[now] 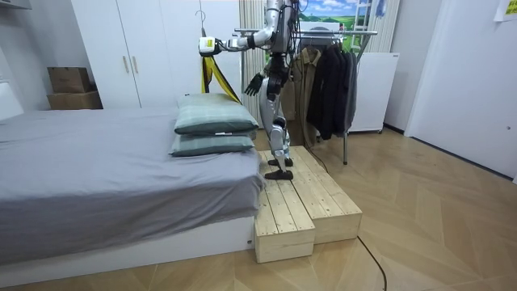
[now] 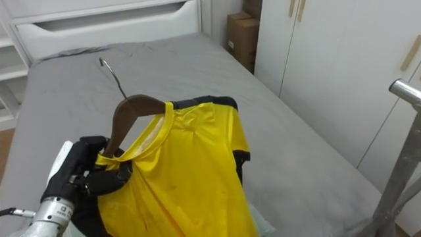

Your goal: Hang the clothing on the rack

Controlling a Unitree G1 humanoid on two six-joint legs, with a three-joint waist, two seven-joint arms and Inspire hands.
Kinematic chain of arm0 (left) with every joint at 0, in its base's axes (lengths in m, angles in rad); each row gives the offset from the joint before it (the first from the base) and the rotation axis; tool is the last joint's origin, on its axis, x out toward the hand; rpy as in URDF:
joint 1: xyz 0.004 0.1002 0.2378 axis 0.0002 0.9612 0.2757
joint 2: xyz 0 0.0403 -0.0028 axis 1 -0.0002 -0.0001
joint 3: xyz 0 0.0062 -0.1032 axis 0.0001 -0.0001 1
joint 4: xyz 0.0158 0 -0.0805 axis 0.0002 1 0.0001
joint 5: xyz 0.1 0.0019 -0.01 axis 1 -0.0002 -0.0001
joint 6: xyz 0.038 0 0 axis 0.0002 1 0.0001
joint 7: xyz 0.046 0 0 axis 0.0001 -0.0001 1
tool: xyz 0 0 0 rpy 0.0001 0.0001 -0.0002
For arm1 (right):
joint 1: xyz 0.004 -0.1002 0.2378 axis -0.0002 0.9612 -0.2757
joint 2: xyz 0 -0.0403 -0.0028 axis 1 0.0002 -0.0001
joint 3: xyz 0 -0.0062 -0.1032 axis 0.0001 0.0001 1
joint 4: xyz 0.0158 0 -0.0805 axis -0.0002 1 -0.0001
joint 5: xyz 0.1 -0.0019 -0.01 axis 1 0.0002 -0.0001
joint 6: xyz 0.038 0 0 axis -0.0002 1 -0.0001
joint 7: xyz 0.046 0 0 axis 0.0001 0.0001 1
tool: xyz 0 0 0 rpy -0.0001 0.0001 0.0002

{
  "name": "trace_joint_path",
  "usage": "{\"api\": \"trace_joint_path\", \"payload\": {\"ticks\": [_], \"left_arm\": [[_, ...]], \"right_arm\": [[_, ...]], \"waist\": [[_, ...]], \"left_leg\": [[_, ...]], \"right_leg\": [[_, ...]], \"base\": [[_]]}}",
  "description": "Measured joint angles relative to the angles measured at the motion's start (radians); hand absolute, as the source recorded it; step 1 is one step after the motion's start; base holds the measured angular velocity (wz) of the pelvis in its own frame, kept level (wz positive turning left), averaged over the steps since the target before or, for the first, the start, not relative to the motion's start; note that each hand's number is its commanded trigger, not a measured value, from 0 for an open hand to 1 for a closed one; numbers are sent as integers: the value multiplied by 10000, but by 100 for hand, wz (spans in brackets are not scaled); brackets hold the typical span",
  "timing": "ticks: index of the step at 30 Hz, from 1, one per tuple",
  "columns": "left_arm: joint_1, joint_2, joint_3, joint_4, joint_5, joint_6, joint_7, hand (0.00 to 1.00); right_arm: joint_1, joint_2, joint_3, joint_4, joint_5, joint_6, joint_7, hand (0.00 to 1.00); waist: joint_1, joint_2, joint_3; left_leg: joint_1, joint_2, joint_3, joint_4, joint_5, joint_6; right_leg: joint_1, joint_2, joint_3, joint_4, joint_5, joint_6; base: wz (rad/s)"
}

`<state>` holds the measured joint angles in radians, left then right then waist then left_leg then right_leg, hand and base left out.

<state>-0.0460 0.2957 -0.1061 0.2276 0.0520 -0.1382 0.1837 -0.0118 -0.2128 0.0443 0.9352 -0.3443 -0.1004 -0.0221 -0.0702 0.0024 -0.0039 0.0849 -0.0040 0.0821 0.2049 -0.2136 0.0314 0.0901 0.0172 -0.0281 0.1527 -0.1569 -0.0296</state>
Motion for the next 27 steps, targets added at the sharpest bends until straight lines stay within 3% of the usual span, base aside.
{"api": "trace_joint_path", "payload": {"ticks": [5,11,20,27], "left_arm": [[7,0,64,-50,413,3,1,100],[23,6,61,-86,491,17,-33,100],[115,3,66,-232,505,76,-287,100],[198,-6,59,-243,830,76,-897,100]], "right_arm": [[52,-203,-12,-1727,-1345,-107,-700,0],[133,-349,-10,-3255,-2200,-104,-1146,0],[450,-417,-20,-5708,-2984,-184,-1765,0],[233,-592,-22,-6602,-3022,-394,-2322,0]], "waist": [[126,-19,-5],[240,-99,48],[244,-114,52],[418,-129,44]], "left_leg": [[191,9,21,-38,1,-1],[362,1,18,-84,6,-7],[351,-4,92,-254,43,4],[294,78,134,-217,54,-9]], "right_leg": [[157,3,-32,-3,0,0],[312,1,-24,-21,-20,-5],[269,10,62,-15,-21,-4],[128,9,112,3,-20,-5]], "base": [[0],[0],[-2],[-2]]}}
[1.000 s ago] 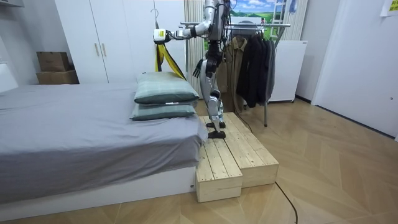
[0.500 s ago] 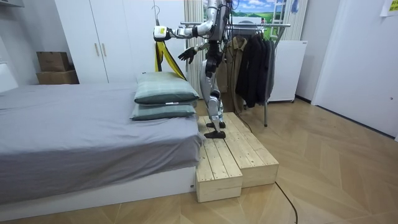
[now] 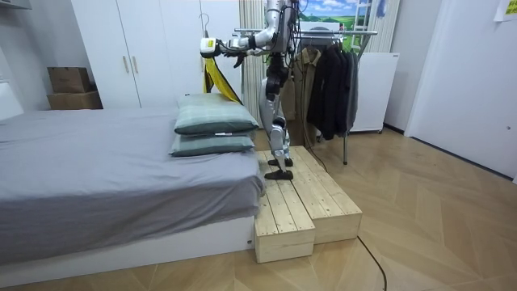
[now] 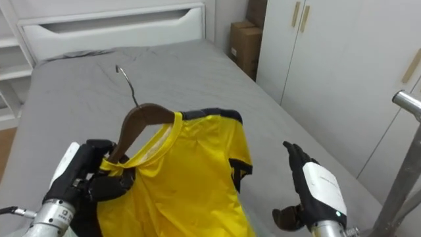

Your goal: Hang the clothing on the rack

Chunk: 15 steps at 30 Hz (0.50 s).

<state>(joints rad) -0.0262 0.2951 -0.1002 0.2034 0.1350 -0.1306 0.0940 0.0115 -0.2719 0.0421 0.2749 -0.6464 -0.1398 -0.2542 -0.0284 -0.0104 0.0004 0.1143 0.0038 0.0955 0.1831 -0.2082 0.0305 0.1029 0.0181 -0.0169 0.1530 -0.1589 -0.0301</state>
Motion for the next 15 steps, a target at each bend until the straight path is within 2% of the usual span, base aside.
{"api": "trace_joint_path", "payload": {"ticks": [9,15], "left_arm": [[-1,0,3,-61,322,1,-314,100],[-4,1,-6,-390,347,-4,-845,100]], "right_arm": [[-144,-143,-2,-352,130,-143,-726,0],[-548,-360,6,-572,161,-159,-738,0]], "waist": [[72,-10,0],[89,-18,5]], "left_leg": [[-6,4,-17,-8,0,-1],[7,-19,-7,1,7,8]], "right_leg": [[2,-68,-106,-1,-1,1],[22,-92,-107,-12,-4,5]], "base": [[0],[0]]}}
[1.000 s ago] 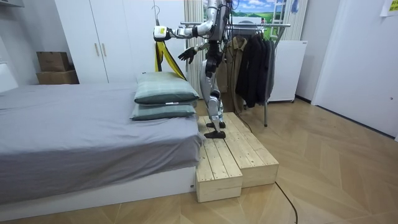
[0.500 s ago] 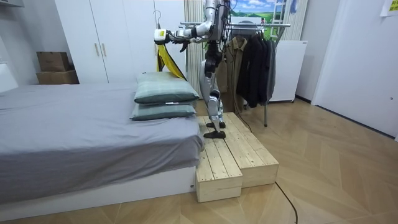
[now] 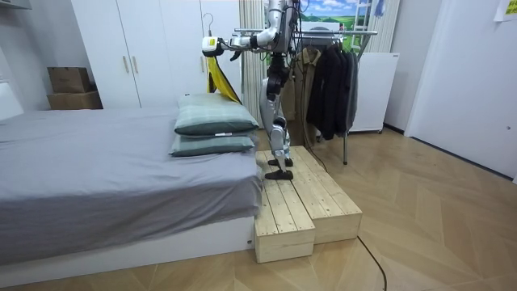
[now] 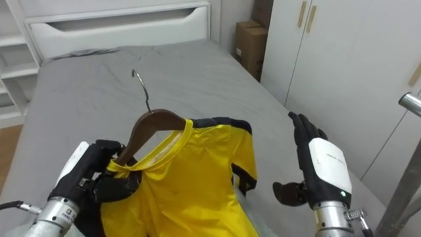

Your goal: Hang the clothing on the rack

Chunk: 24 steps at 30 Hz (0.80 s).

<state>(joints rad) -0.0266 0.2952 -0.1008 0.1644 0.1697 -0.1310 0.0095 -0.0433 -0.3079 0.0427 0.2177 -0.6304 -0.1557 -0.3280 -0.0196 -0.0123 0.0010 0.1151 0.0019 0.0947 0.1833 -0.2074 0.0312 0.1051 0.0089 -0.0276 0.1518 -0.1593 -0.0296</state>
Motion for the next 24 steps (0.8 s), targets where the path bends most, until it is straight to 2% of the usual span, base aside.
{"api": "trace_joint_path", "payload": {"ticks": [8,17,24], "left_arm": [[1,2,-38,-6,2,3,-433,100],[-30,6,-230,1,4,44,-912,100],[-44,14,-200,-2,5,109,-1118,100]], "right_arm": [[-485,-106,76,-11,-49,-59,-203,0],[-1158,-108,171,-12,-511,-74,-628,0],[-1217,-129,171,-64,-1153,-116,-758,0]], "waist": [[15,-111,56],[1,-166,66],[11,-172,69]], "left_leg": [[-39,5,1,2,21,-6],[-257,14,-1,30,21,-6],[-261,19,9,28,21,-7]], "right_leg": [[-37,-1,-23,10,-1,0],[-193,6,-26,25,2,-2],[-200,9,-38,22,2,-2]], "base": [[0],[0],[0]]}}
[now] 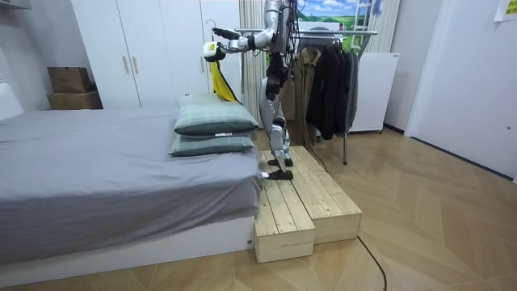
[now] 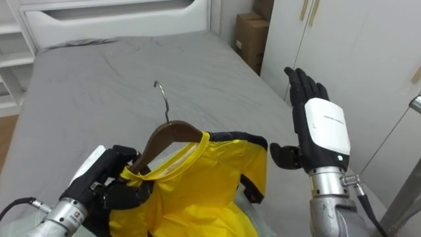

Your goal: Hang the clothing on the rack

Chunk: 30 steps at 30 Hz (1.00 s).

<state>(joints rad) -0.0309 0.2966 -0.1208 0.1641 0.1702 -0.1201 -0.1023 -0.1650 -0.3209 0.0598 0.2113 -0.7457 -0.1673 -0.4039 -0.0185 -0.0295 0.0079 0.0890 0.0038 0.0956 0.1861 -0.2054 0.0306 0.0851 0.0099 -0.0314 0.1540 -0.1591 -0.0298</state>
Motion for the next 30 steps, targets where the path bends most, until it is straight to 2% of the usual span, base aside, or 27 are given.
{"api": "trace_joint_path", "payload": {"ticks": [10,22,30], "left_arm": [[-116,5,-2,-222,3,-4,-110,100],[-179,29,-8,-221,-2,-3,-108,100],[-281,200,-3,-554,6,-4,-101,100]], "right_arm": [[0,-2,240,-14,-105,-282,5,0],[0,-7,394,-13,-52,-277,200,0],[0,-28,678,-13,6,-270,590,0]], "waist": [[36,49,15],[271,52,12],[285,-16,45]], "left_leg": [[-94,-11,-20,54,0,0],[-56,-1,-50,24,5,-8],[-53,-4,-75,19,5,-8]], "right_leg": [[-45,-5,-21,33,4,-4],[-28,64,-26,26,4,-4],[-14,59,-36,6,4,-5]], "base": [[0],[0],[0]]}}
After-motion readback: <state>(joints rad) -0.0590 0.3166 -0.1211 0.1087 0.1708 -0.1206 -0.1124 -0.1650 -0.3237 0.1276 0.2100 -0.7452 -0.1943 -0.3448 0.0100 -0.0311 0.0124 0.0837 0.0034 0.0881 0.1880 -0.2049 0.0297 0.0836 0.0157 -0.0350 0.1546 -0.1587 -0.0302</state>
